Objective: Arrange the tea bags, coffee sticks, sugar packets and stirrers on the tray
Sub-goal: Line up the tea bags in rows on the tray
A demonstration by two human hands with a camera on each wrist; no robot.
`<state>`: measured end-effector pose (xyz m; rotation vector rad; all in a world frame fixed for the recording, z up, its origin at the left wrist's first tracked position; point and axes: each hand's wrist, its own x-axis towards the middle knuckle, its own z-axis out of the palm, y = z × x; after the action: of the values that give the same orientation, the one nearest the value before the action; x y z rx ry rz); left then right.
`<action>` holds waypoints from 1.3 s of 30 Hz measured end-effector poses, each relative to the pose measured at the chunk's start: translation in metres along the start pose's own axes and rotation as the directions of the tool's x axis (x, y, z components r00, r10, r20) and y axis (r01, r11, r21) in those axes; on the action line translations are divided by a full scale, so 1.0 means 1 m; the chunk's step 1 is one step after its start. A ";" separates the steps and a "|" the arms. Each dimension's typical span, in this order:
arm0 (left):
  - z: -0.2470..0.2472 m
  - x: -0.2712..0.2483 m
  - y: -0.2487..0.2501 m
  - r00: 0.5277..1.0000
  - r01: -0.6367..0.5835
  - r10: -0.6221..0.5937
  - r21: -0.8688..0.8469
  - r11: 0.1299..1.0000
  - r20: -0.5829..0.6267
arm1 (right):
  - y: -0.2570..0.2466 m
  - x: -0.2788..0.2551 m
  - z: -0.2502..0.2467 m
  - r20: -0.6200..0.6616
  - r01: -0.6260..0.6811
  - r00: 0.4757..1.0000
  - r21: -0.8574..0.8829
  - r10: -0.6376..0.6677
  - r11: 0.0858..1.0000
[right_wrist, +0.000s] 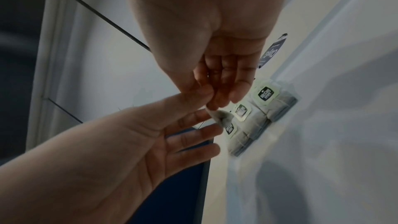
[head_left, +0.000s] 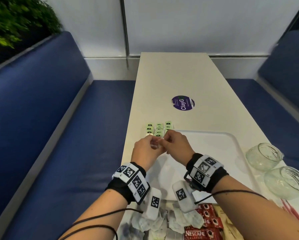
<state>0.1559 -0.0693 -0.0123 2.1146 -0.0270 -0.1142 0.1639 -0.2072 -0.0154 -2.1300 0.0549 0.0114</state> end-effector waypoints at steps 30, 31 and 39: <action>-0.011 0.062 -0.038 0.990 0.140 -0.132 0.200 0.970 -0.053 | 0.060 0.025 -0.022 -0.015 -0.206 0.979 -0.118 0.205 0.971; -0.012 0.061 -0.037 0.991 0.131 -0.118 0.221 0.966 -0.071 | 0.060 0.025 -0.022 -0.010 -0.205 0.979 -0.117 0.205 0.972; -0.009 0.057 -0.027 0.987 0.028 -0.100 0.475 0.879 0.127 | 0.058 0.028 -0.015 0.063 -0.169 0.982 -0.154 0.180 0.974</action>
<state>0.2131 -0.0513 -0.0350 2.5944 -0.0801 -0.3346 0.1891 -0.2517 -0.0570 -2.2644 0.2015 0.2064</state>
